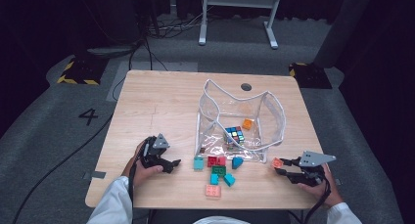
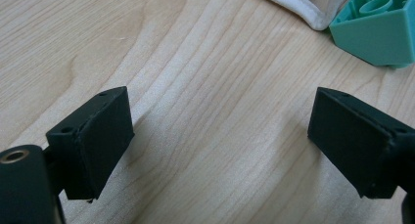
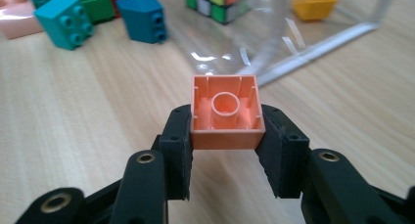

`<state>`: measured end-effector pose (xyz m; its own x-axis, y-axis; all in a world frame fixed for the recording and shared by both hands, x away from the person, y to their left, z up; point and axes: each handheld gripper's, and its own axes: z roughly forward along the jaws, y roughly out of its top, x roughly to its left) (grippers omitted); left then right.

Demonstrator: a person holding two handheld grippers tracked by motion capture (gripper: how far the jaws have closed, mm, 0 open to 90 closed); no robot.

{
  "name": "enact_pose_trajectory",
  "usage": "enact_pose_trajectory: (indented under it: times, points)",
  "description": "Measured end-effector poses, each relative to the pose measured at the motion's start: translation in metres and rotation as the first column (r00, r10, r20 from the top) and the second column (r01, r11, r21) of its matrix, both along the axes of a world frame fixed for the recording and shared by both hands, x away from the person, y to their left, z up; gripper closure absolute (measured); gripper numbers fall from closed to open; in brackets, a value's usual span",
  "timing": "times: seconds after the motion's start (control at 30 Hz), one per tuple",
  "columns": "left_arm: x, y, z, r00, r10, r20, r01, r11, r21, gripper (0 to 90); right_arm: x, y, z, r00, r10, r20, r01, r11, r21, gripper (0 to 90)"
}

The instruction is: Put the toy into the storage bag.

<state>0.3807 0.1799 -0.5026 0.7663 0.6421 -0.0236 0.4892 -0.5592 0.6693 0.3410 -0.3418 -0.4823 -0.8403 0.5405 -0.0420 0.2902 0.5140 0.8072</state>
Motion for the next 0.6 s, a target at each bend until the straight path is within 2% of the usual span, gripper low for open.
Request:
enact_pose_trajectory:
  times: [0.2, 0.27, 0.33, 0.43, 0.6]
  points:
    - [0.000, 0.000, 0.000, 1.0000, 0.000, 0.000, 0.000, 1.0000, 0.000, 9.7, 0.010, -0.020, 0.015, 0.9968, -0.078, 0.018, 0.077, 0.996, 0.043, 59.1]
    - [0.000, 0.000, 0.000, 1.0000, 0.000, 0.000, 0.000, 1.0000, 0.000, 9.7, 0.014, -0.024, 0.020, 0.9957, -0.083, 0.040, 0.082, 0.996, 0.033, 59.2]
    - [0.000, 0.000, 0.000, 1.0000, 0.000, 0.000, 0.000, 1.0000, 0.000, 9.7, 0.017, -0.026, 0.026, 0.9916, -0.117, 0.055, 0.116, 0.993, 0.031, 59.2]
    - [0.000, 0.000, 0.000, 1.0000, 0.000, 0.000, 0.000, 1.0000, 0.000, 9.7, 0.024, -0.029, 0.036, 0.9879, -0.141, 0.065, 0.138, 0.989, 0.047, 59.2]
    - [0.000, 0.000, 0.000, 1.0000, 0.000, 0.000, 0.000, 1.0000, 0.000, 9.7, 0.036, -0.031, 0.052, 0.9836, -0.158, 0.088, 0.153, 0.987, 0.054, 59.2]
